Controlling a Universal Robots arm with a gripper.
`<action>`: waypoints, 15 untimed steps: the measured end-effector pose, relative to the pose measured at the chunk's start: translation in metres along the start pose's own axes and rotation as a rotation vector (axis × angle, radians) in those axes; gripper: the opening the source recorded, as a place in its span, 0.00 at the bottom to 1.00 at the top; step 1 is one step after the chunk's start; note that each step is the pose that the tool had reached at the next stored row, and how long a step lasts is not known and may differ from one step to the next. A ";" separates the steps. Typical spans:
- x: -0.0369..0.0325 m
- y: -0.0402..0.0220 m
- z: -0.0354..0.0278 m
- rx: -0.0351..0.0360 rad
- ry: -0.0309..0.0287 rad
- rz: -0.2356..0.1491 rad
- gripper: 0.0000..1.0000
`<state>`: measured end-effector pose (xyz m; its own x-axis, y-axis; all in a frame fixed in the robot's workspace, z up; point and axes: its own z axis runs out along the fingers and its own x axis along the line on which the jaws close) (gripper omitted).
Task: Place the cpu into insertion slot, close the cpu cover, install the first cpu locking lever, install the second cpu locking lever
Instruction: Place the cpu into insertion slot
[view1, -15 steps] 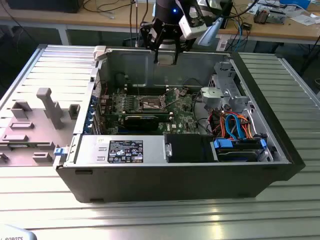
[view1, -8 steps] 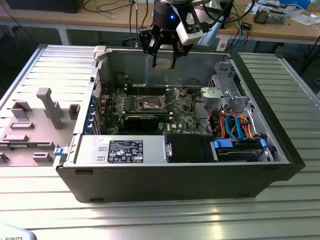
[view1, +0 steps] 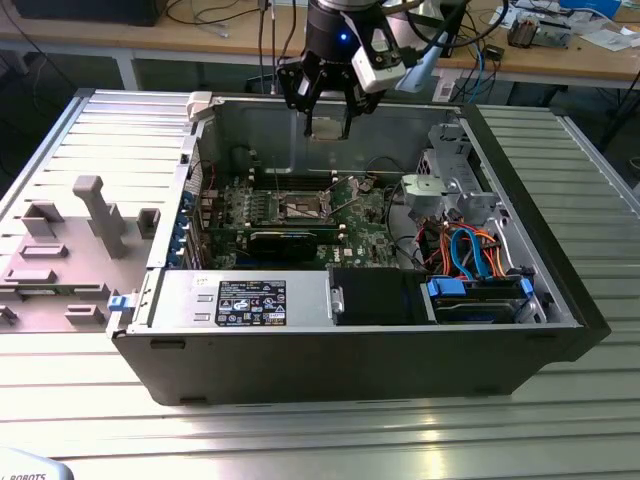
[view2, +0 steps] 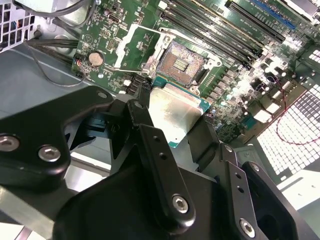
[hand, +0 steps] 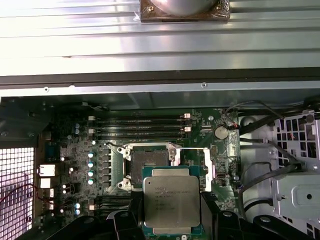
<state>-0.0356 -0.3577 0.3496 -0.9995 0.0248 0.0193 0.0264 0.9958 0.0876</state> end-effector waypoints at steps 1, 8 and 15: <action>0.0000 0.0000 0.0002 -0.0001 0.0000 0.000 0.54; -0.0001 -0.0003 0.0035 -0.0001 -0.0001 0.000 0.54; -0.0001 -0.0005 0.0054 -0.0001 0.0000 0.000 0.54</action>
<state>-0.0356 -0.3577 0.3441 -0.9995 0.0248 0.0193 0.0264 0.9958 0.0876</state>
